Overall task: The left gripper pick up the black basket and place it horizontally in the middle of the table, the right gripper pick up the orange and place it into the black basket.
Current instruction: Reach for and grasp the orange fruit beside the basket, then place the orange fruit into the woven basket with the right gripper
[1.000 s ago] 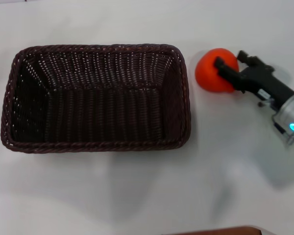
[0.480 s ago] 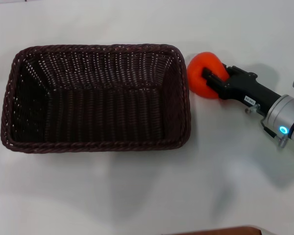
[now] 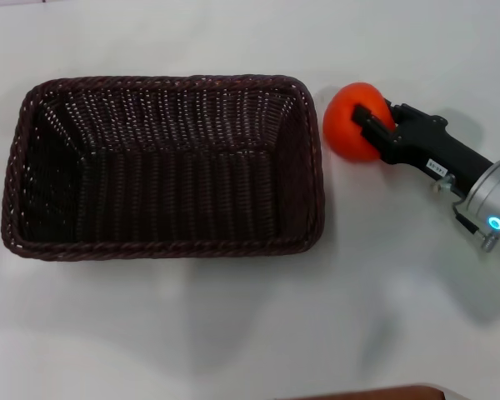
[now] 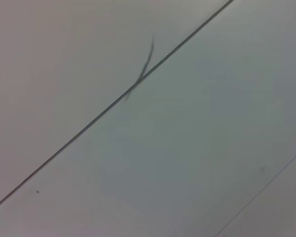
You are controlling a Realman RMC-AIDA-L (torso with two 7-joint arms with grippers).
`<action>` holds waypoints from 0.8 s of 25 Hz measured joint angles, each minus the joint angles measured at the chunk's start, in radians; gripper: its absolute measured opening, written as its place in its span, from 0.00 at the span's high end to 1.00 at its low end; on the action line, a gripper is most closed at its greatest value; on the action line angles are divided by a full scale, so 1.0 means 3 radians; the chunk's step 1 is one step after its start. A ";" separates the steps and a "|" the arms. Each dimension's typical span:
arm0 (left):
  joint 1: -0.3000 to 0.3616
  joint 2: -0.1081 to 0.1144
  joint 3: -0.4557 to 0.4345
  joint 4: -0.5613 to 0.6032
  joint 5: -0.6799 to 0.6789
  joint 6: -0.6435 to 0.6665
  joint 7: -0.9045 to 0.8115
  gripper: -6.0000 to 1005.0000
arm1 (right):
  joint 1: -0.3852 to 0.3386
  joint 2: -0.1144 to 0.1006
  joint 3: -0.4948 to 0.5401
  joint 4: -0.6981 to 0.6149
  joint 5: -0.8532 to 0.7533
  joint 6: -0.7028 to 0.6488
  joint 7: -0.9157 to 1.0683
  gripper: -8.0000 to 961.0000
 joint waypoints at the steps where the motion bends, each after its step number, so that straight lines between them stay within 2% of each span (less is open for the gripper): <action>1: 0.0001 0.0000 0.0000 0.0000 -0.0009 -0.0002 -0.0003 0.13 | -0.0004 -0.0005 0.0002 0.0001 0.0000 0.0009 0.0001 0.58; 8: 0.0008 0.0000 -0.0002 0.0001 -0.0015 -0.0028 -0.0007 0.13 | -0.0053 -0.0036 0.0125 0.0005 0.0000 0.0253 0.0060 0.62; 12: 0.0009 0.0000 -0.0025 0.0001 -0.0015 -0.0030 0.0029 0.13 | -0.0152 -0.0091 0.0299 0.0046 0.0002 0.0681 0.0142 0.65; 17: 0.0041 0.0004 -0.0037 0.0018 -0.0085 -0.0029 0.0196 0.13 | -0.0351 -0.0128 0.0323 0.0416 -0.0038 0.1371 0.0177 0.70; 20: 0.0052 0.0006 -0.0064 0.0099 -0.0135 -0.0024 0.0300 0.13 | -0.0383 -0.0123 0.0261 0.0698 -0.0263 0.1568 0.0212 0.75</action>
